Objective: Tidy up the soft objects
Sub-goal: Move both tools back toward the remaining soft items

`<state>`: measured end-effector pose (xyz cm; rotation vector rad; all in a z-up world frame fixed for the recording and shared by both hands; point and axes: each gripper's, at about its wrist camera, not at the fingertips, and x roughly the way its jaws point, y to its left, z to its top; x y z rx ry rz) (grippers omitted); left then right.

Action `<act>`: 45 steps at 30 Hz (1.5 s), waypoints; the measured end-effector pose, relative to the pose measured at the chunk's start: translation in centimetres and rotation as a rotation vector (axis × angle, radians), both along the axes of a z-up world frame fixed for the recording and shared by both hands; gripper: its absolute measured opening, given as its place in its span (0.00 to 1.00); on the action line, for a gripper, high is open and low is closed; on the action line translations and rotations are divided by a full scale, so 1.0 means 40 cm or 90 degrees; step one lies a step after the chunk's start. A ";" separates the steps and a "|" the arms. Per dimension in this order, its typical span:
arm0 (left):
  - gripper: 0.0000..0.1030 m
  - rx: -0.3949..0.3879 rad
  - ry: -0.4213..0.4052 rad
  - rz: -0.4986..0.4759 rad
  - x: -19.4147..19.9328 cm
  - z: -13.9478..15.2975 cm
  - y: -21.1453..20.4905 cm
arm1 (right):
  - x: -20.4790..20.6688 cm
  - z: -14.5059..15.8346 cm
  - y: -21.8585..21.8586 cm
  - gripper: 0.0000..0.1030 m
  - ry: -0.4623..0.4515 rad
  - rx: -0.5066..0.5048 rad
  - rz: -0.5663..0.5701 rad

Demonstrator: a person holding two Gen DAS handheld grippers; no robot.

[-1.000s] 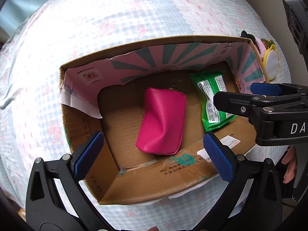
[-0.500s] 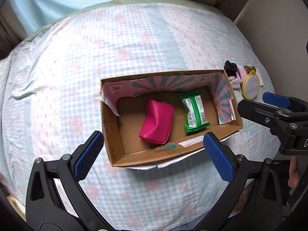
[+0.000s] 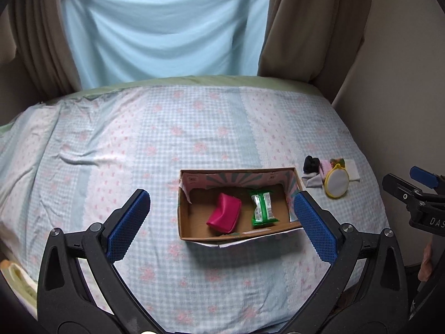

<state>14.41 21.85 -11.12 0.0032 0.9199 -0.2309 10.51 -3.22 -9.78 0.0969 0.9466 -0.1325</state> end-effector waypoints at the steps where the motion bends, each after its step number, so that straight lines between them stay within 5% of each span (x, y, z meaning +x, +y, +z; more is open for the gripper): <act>1: 1.00 -0.002 -0.009 0.001 -0.014 0.016 -0.007 | -0.013 0.009 -0.015 1.00 -0.010 -0.002 -0.007; 11: 1.00 -0.020 -0.049 0.028 -0.117 0.082 -0.163 | -0.119 0.067 -0.229 1.00 -0.067 -0.013 -0.011; 21: 1.00 -0.041 -0.067 0.029 -0.151 0.064 -0.450 | -0.118 0.042 -0.521 1.00 -0.080 -0.012 0.005; 36: 1.00 -0.035 -0.021 -0.076 -0.075 -0.134 -0.825 | 0.049 -0.108 -0.790 1.00 -0.065 0.038 0.029; 45: 1.00 -0.008 0.041 -0.124 0.003 -0.332 -0.987 | 0.194 -0.288 -0.867 1.00 -0.024 0.083 0.094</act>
